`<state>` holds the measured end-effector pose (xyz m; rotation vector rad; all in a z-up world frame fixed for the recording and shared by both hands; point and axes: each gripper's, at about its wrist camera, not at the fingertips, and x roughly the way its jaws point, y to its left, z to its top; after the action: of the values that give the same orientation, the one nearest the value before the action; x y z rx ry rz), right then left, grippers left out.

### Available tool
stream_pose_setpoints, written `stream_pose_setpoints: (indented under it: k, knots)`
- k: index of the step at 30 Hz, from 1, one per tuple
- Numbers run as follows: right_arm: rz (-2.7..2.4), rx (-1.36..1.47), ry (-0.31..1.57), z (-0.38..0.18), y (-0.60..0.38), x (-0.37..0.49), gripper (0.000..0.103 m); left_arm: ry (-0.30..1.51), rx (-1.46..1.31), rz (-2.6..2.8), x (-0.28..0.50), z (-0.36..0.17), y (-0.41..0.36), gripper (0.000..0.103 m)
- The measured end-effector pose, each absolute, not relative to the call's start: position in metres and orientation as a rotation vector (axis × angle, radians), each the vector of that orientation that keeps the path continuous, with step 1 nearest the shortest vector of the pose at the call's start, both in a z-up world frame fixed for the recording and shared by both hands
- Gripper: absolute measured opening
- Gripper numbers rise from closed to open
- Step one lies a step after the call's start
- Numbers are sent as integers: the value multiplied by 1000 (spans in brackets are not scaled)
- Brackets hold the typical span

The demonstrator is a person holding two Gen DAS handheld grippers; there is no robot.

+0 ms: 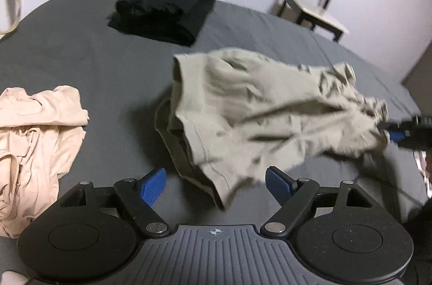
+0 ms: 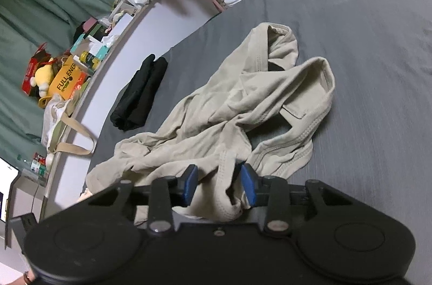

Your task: Fold clothes

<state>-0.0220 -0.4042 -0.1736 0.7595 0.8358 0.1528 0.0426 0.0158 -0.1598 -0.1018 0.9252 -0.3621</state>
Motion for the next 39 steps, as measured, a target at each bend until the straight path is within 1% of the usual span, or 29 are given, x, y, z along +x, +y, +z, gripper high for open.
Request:
stream_pose_setpoints:
  k: [2, 4, 7, 8, 10, 17, 21, 26, 27, 28, 29, 30, 31, 35, 39]
  knots:
    - [153, 763, 842, -175, -404, -21, 30, 942, -139, -361, 48, -164, 17, 66]
    - [150, 770, 848, -177, -405, -21, 28, 967, -157, -383, 51, -169, 15, 46]
    - [152, 785, 856, -180, -406, -20, 19, 972, -147, -422, 49, -171, 8, 31]
    - [160, 790, 857, -181, -406, -19, 13, 965, -137, -434, 47, -169, 7, 28]
    - [175, 781, 858, -180, -404, -19, 11, 947, -116, -456, 42, -165, 4, 16]
    - [256, 664, 917, -164, -387, -23, 8, 907, 40, -563, 19, -145, -5, 15]
    - [350, 568, 1010, -157, -384, -25, 6, 920, 170, -652, 9, -137, -10, 15]
    - [407, 440, 1144, -159, -380, -22, 7, 949, 246, -633, 10, -138, -14, 15]
    - [408, 449, 1146, -159, -381, -22, 10, 958, 239, -624, 12, -139, -13, 15]
    - [404, 453, 1143, -158, -381, -23, 11, 968, 221, -617, 14, -140, -11, 15]
    - [395, 458, 1134, -156, -382, -25, 25, 978, 203, -609, 17, -141, -9, 15]
    - [378, 473, 1117, -155, -384, -27, 43, 991, 179, -602, 20, -143, -7, 15]
    - [363, 492, 1098, -154, -385, -30, 47, 1005, 151, -595, 23, -145, -5, 15]
    - [347, 654, 1040, -160, -398, -33, 47, 1032, -5, -584, 30, -154, 6, 15]
    - [328, 775, 1027, -170, -408, -33, 45, 1040, -81, -568, 34, -159, 9, 16]
